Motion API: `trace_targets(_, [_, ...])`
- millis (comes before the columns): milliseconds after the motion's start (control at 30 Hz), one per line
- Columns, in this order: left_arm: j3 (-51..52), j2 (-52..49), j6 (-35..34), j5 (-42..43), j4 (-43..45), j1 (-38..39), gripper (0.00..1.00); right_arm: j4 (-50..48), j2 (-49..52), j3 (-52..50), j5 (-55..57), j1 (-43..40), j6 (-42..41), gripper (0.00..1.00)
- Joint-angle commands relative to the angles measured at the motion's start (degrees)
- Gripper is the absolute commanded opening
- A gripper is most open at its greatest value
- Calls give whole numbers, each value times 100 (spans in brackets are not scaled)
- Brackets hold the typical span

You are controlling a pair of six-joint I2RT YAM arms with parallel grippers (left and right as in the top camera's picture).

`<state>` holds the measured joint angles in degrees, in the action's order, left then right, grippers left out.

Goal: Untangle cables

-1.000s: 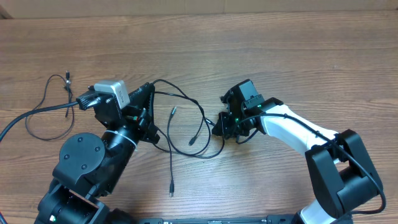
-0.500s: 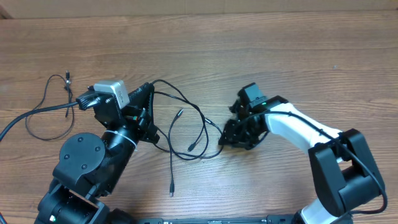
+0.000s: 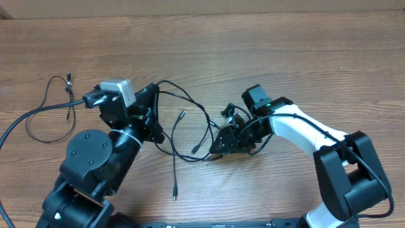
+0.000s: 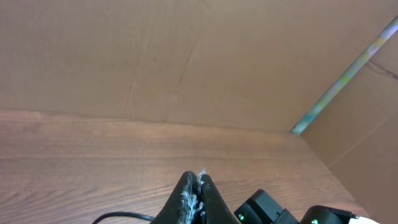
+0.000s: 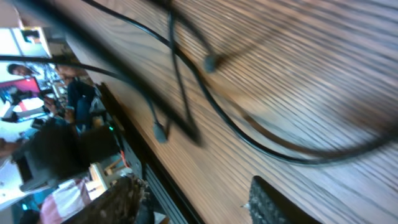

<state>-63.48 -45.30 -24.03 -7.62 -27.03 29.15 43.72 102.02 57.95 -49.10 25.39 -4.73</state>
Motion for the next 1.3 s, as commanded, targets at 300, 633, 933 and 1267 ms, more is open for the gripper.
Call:
trace_targets(300, [-129, -101, -87, -85, 24, -26, 4, -907, -96, 127, 2636, 638, -2710, 44])
trace_targets(633, [-129, -101, -85, -70, 157, -26, 4, -1145, -96, 127, 3377, 686, -2846, 7])
trace_targets(933, [-129, 11, 409, -136, 1495, -26, 4, -1392, -96, 127, 4282, 660, -2850, 4])
trace_targets(1267, [-129, 433, 651, -1880, 2531, -26, 4, -1414, -96, 127, 4640, 334, -3093, 4])
